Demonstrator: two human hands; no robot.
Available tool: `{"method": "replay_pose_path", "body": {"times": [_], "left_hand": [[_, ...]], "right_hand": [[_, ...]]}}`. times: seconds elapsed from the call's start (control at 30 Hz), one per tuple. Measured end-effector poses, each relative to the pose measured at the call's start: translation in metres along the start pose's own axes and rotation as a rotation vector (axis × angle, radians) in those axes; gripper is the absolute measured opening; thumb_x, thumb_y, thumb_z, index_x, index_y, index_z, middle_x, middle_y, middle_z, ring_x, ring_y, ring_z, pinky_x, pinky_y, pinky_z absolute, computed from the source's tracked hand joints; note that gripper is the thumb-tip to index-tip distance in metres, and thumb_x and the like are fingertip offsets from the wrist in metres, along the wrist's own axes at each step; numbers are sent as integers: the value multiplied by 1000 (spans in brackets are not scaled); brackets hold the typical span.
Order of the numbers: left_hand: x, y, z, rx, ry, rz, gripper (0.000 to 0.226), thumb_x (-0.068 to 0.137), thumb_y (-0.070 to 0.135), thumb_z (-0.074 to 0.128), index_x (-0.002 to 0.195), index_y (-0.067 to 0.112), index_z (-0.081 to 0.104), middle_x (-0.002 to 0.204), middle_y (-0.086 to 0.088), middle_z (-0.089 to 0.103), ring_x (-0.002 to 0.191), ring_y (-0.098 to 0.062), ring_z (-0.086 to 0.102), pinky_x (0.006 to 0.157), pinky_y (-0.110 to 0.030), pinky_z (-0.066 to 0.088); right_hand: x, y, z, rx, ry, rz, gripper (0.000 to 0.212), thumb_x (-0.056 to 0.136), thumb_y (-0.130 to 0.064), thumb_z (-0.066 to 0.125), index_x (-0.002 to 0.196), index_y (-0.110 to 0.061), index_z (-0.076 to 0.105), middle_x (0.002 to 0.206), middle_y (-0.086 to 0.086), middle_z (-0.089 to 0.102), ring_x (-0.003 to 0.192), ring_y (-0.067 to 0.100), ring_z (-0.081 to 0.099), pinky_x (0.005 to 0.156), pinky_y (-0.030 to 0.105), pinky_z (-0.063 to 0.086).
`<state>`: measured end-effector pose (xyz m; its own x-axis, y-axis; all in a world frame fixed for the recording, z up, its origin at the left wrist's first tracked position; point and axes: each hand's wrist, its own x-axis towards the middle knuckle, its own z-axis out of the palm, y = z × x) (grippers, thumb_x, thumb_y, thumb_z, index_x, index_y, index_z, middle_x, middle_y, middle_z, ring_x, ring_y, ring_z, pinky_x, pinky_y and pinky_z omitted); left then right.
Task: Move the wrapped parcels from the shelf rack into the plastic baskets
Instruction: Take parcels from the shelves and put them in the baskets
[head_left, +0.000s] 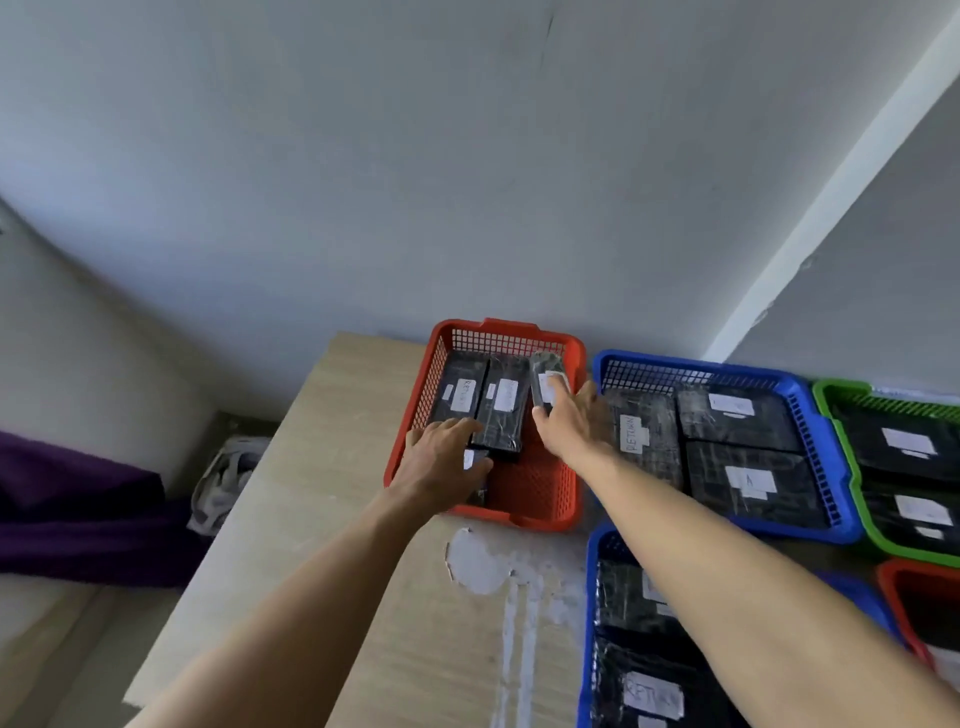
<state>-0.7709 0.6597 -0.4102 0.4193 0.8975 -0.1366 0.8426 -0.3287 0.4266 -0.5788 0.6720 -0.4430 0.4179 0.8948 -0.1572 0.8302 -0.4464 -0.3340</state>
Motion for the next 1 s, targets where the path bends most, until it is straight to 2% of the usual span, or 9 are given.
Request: {"method": "replay_pose_path", "body": {"times": [0.17, 0.27, 0.43, 0.57, 0.77, 0.9, 1.0], "left_hand": [[44, -20, 5, -2, -92, 98, 50, 88, 41, 59, 133, 22, 46, 132, 2, 55, 126, -21, 45, 106, -42, 27], [65, -31, 14, -18, -148, 141, 51, 89, 41, 58, 134, 23, 45, 135, 1, 53, 129, -20, 44, 109, -43, 25], [85, -46, 30, 5, -286, 167, 58, 88, 43, 59, 139, 23, 40, 140, -1, 49, 131, -23, 40, 109, -47, 25], [95, -53, 37, 33, -359, 177, 60, 88, 45, 59, 140, 23, 40, 138, -1, 50, 131, -25, 40, 107, -47, 24], [104, -57, 41, 62, -390, 178, 57, 88, 47, 57, 136, 22, 43, 131, -2, 54, 124, -25, 45, 105, -49, 26], [105, -50, 38, 39, -360, 204, 54, 87, 46, 58, 135, 24, 44, 129, 0, 57, 122, -24, 47, 105, -49, 27], [105, -41, 33, 44, -318, 244, 52, 87, 46, 58, 133, 24, 46, 131, 1, 56, 122, -23, 49, 104, -48, 29]], "right_hand": [[29, -22, 21, -82, -59, 125, 51, 99, -37, 46, 146, -27, 30, 143, 25, 26, 128, 40, 36, 93, 45, 45], [44, -34, 33, -110, -87, 195, 52, 99, -38, 48, 146, -24, 30, 138, 23, 33, 123, 37, 40, 93, 40, 43], [56, -34, 49, -190, -127, 269, 59, 97, -43, 51, 147, -21, 27, 138, 22, 33, 124, 36, 40, 94, 40, 43], [57, -30, 60, -240, -168, 268, 57, 101, -44, 42, 149, -20, 23, 144, 26, 25, 128, 39, 36, 95, 42, 43], [55, -30, 56, -202, -236, 268, 54, 105, -32, 34, 153, -18, 14, 152, 26, 10, 135, 42, 26, 103, 47, 37], [46, -26, 37, -199, -191, 180, 56, 102, -41, 37, 152, -20, 22, 151, 20, 22, 137, 38, 25, 111, 46, 28], [32, -15, 17, -150, -155, 72, 55, 99, -43, 44, 147, -19, 35, 147, 14, 34, 134, 34, 31, 108, 45, 33]]}}
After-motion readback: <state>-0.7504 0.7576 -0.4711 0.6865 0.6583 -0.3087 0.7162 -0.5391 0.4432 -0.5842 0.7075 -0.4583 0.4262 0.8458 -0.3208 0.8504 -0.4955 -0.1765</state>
